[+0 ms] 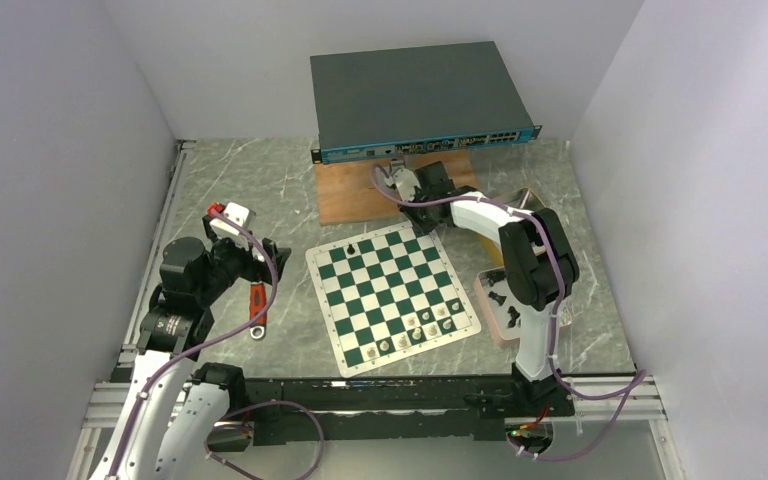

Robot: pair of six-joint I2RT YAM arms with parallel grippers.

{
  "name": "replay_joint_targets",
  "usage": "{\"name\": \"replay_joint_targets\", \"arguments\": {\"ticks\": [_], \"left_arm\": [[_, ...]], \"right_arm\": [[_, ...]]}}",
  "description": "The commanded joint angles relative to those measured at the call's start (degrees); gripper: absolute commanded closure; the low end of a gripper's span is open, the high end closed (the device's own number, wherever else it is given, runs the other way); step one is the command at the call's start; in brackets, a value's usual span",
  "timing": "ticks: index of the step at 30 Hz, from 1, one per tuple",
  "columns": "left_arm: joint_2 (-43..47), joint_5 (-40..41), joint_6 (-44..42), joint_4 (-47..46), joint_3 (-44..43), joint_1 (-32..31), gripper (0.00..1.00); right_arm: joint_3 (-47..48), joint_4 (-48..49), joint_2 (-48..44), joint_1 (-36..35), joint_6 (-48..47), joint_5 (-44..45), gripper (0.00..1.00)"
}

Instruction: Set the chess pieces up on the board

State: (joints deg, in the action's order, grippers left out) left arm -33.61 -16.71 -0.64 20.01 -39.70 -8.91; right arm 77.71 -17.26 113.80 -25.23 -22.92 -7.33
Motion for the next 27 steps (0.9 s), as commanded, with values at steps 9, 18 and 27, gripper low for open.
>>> {"name": "replay_joint_targets", "arguments": {"ticks": [9,18,27], "left_arm": [[-0.06,-1.13,0.25,-1.26,-1.43,0.47,0.01],[-0.06,-1.13,0.29,-1.24,-1.43,0.47,0.01],[-0.04,-1.18,0.25,-1.22,-1.43,0.56,0.01]], "right_arm": [[1.92,1.0,0.9,0.62,0.97,1.64,0.76],[2.14,0.73,0.9,0.62,1.19,1.14,0.67],[2.44,0.21,0.74,0.71,2.04,-0.75,0.66]]}}
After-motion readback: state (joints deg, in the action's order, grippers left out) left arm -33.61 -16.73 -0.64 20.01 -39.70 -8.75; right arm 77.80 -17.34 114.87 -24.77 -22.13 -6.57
